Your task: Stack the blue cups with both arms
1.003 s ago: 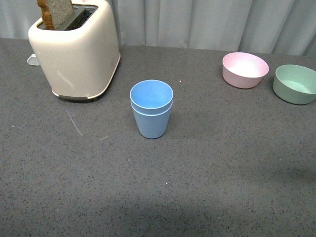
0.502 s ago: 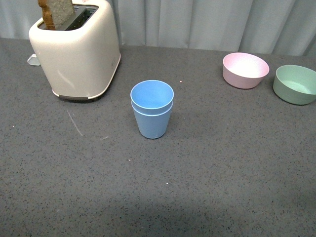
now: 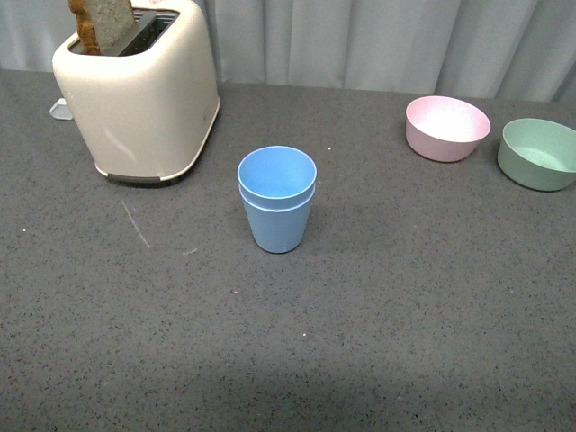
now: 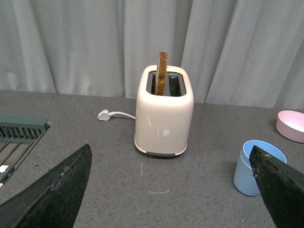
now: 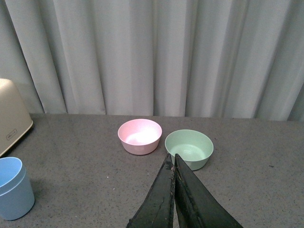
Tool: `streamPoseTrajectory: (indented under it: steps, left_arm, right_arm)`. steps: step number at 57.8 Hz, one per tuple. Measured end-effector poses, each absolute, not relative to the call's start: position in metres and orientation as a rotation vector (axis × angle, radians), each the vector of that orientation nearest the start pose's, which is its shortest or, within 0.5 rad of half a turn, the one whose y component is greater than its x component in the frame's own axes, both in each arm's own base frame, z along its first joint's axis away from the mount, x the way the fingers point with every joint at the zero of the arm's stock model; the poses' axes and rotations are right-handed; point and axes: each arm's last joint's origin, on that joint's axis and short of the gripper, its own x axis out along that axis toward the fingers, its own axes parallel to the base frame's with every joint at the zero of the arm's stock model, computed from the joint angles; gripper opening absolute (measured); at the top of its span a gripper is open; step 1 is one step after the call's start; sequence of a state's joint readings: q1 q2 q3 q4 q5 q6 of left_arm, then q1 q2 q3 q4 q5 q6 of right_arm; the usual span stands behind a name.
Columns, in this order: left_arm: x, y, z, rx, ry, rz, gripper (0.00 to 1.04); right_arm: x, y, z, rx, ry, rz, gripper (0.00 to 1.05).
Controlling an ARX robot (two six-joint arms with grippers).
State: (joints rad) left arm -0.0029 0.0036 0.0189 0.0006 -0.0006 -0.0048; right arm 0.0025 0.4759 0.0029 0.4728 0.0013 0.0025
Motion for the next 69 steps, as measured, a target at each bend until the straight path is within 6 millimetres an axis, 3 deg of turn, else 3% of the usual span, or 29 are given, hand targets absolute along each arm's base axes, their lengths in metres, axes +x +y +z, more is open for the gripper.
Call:
streamPoseTrajectory:
  steps: [61,69]
  left_arm:
    - [0.097,0.0,0.17,-0.005,-0.016,-0.002,0.98]
    - [0.097,0.0,0.17,-0.005,-0.016,-0.002,0.98]
  right_arm:
    - [0.098,0.0,0.164,0.002,-0.001,0.004,0.01]
    - [0.098,0.0,0.164,0.001,-0.001,0.004,0.24]
